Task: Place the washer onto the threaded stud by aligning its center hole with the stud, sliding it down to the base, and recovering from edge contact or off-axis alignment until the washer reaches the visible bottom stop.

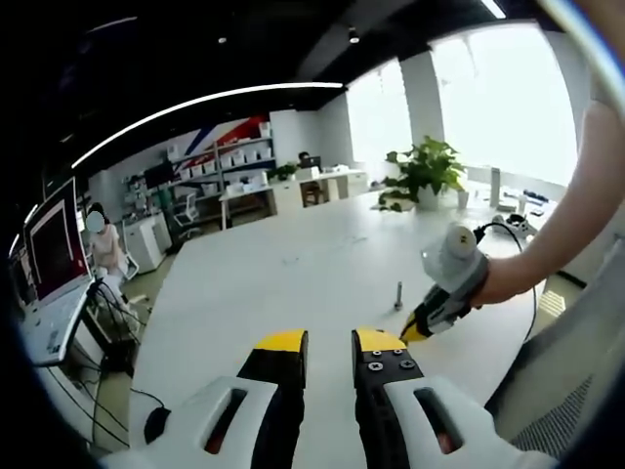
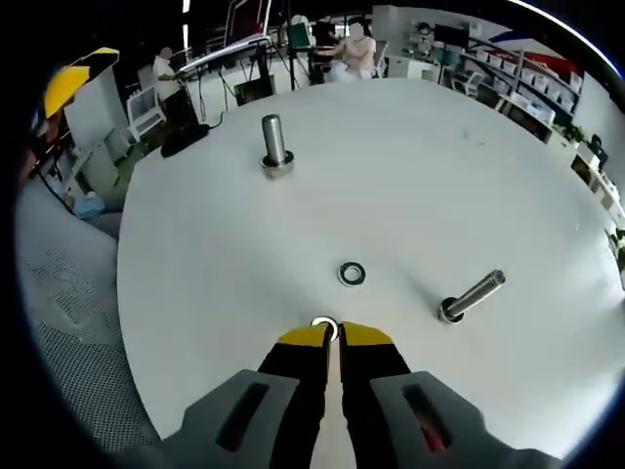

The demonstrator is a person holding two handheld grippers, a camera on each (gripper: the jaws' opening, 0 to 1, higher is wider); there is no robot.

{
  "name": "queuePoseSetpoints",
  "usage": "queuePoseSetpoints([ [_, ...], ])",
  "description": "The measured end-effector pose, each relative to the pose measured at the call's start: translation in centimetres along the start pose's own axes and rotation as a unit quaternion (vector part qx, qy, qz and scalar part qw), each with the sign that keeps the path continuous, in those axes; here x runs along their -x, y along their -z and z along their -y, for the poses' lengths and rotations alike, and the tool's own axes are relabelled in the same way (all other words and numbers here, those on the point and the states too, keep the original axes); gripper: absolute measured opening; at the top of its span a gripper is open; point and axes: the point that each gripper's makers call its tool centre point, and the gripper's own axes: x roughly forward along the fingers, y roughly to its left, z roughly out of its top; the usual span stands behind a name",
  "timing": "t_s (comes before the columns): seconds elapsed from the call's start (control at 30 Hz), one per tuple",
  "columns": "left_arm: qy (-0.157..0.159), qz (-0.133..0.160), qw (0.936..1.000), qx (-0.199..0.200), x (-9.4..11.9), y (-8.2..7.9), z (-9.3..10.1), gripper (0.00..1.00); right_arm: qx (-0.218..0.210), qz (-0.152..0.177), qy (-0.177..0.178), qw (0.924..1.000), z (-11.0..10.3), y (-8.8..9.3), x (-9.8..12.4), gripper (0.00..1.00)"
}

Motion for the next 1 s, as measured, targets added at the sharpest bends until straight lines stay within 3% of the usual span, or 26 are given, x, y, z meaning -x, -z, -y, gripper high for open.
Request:
queuePoseSetpoints([
  [0.2, -0.004, 0.012, 0.9999, 0.007, 0.16, -0.57, -0.22, 0.16, -0.001, -0.001, 0.000, 1.0000, 0.01, 0.00, 0.02, 0.05],
  [0.7, -0.002, 0.008, 1.0000, 0.001, 0.17, -0.41, -0.08, 0.16, 0.005, 0.008, 0.001, 1.0000, 0.08, -0.06, -0.04, 0.05],
  [0.77, -0.009, 0.011, 0.9999, -0.001, 0.28, -0.52, -0.38, 0.16, 0.000, 0.009, 0.003, 1.0000, 0.07, -0.07, 0.00, 0.05],
  [0.87, -0.013, 0.020, 0.9997, 0.005, 0.52, -0.92, -0.59, 0.16, -0.042, 0.012, 0.003, 0.9990, 0.27, -0.05, 0.16, 0.05],
  [1.0, -0.013, 0.015, 0.9998, 0.005, 0.45, -0.68, -0.61, 0.16, -0.031, 0.006, 0.006, 0.9995, 0.26, 0.06, 0.35, 0.05],
])
